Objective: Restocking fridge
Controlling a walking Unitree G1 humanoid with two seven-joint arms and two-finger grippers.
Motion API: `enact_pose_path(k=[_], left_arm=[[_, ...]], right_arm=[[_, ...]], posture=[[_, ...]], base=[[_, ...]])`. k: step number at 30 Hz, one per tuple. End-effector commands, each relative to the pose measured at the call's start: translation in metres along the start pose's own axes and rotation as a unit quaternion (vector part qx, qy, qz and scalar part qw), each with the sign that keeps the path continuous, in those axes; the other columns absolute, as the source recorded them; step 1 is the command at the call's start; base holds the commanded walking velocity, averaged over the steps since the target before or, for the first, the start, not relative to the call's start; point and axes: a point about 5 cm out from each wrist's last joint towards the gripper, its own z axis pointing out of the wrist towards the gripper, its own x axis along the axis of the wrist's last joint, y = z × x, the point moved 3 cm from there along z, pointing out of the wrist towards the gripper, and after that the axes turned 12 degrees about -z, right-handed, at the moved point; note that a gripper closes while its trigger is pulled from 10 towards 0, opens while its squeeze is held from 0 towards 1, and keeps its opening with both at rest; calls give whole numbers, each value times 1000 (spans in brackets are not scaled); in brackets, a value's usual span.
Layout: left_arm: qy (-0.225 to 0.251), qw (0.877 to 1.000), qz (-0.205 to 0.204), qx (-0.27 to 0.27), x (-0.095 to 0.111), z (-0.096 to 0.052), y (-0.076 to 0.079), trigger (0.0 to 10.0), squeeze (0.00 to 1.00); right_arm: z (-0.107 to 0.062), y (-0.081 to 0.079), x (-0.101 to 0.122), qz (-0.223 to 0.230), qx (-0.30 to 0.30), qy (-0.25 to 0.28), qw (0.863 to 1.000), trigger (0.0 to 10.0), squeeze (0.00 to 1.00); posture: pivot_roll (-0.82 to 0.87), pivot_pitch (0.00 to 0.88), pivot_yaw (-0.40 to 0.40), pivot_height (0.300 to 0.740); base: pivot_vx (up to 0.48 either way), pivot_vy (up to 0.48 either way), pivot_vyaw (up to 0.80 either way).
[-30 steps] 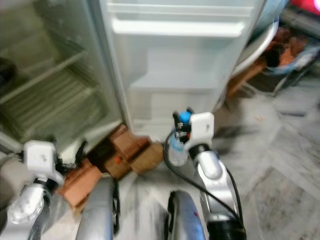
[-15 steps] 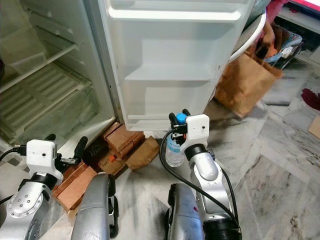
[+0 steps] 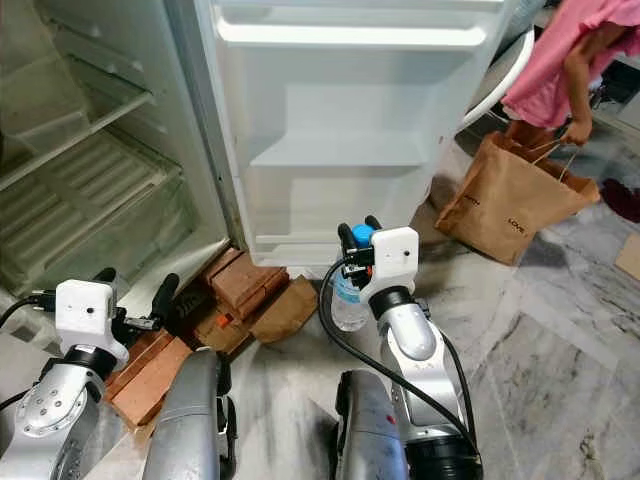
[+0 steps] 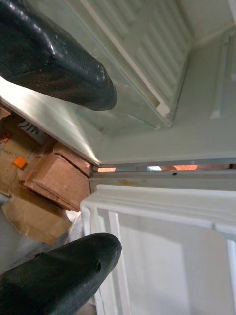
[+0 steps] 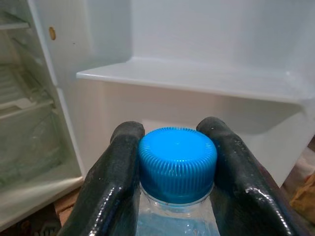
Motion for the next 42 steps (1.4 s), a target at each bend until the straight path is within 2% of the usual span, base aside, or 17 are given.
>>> enact_pose_path(k=[1, 26, 33, 42], left_arm=[[-2, 1000, 1, -3, -1, -2, 1, 10000, 0], [-3, 1000, 1, -4, 0, 0, 2, 10000, 0], [4, 1000, 2, 0, 3, -3, 1, 10000, 0], [-7, 1000, 10, 25, 0, -18, -9, 10000, 0]], right_arm=[[2, 4, 4, -1, -8, 8, 1000, 10000, 0], [4, 6, 4, -7, -13, 9, 1000, 10000, 0], [5, 5, 2, -13, -7, 8, 1000, 10000, 0], [12, 8, -3, -23, 0, 2, 1000, 10000, 0]], posture=[[63, 184, -40, 620], [65, 184, -41, 620], [73, 189, -42, 620], [100, 205, -45, 620]], base=[[364, 0, 0], [429, 0, 0], [0, 0, 0], [0, 0, 0]])
